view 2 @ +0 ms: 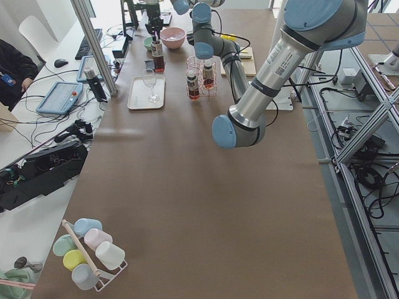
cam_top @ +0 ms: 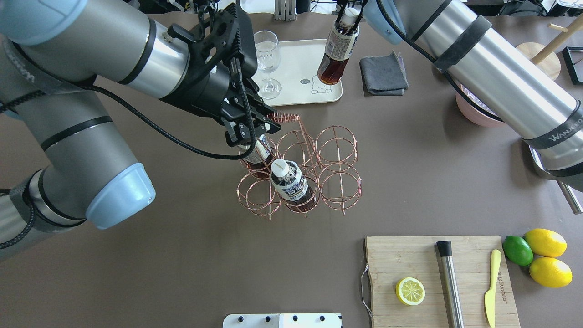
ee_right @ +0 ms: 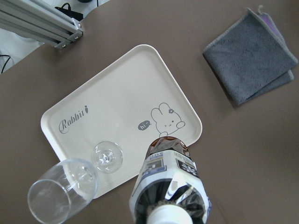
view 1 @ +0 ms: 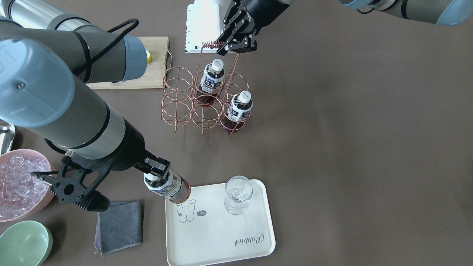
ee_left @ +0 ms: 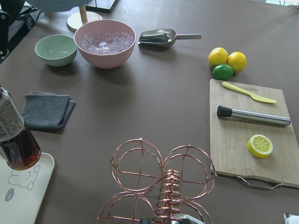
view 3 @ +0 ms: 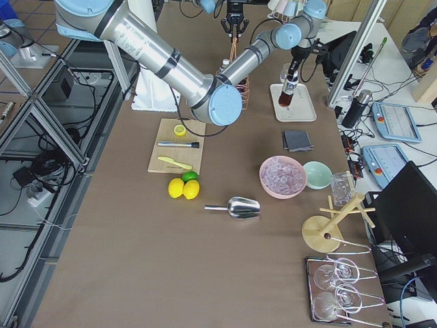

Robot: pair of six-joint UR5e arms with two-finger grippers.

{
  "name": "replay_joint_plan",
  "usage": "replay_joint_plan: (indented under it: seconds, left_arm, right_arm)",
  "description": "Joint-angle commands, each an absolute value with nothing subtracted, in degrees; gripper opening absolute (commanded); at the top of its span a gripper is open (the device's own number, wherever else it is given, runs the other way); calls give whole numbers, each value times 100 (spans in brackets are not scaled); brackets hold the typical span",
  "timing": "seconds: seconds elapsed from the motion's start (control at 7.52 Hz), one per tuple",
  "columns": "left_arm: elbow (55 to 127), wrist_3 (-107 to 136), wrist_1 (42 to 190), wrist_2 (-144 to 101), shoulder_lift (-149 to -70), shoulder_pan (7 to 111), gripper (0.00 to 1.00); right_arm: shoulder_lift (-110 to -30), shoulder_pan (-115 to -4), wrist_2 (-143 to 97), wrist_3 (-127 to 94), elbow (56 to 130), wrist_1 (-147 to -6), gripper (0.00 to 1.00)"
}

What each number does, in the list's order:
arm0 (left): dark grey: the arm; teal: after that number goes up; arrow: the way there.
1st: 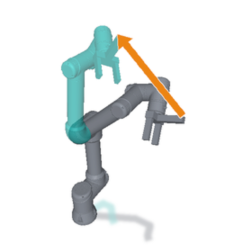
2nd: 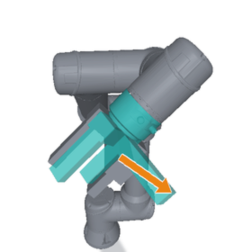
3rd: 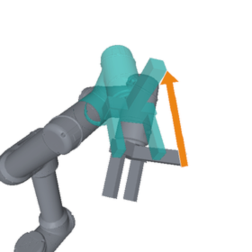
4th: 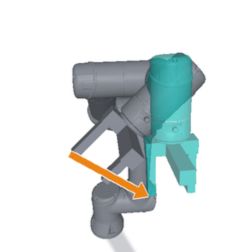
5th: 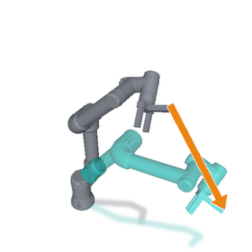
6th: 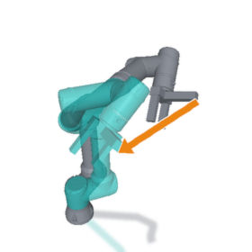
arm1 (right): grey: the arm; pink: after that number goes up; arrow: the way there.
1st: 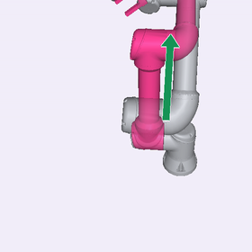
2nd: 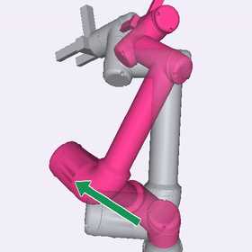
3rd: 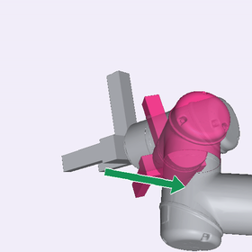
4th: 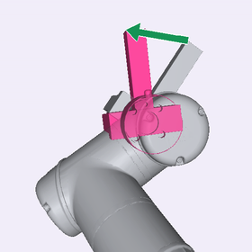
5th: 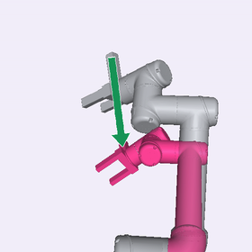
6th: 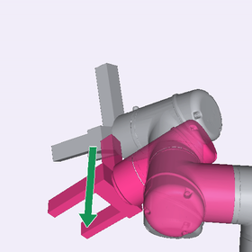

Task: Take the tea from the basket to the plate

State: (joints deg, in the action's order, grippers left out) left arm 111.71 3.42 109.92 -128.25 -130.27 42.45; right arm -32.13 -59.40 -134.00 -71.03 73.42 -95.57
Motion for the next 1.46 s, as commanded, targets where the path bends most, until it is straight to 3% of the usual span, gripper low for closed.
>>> replay_joint_plan:
  seconds: [0.0,0.8,0.93,1.33]
  left_arm:
    - [11224,325,10934,-13766,-12868,5014,0]
    - [11250,-253,10241,-14361,-12393,6721,0]
    - [11224,-446,10039,-14370,-12366,6959,0]
    - [11075,-754,9100,-14396,-12366,7600,0]
  right_arm:
    - [-2875,-5846,-13193,-6855,6270,-8976,0]
    - [-2611,-5432,-12621,-6864,5607,-8490,0]
    - [-2619,-5406,-12630,-6864,5607,-8490,99]
    - [-2759,-5545,-12866,-6794,6176,-8787,100]
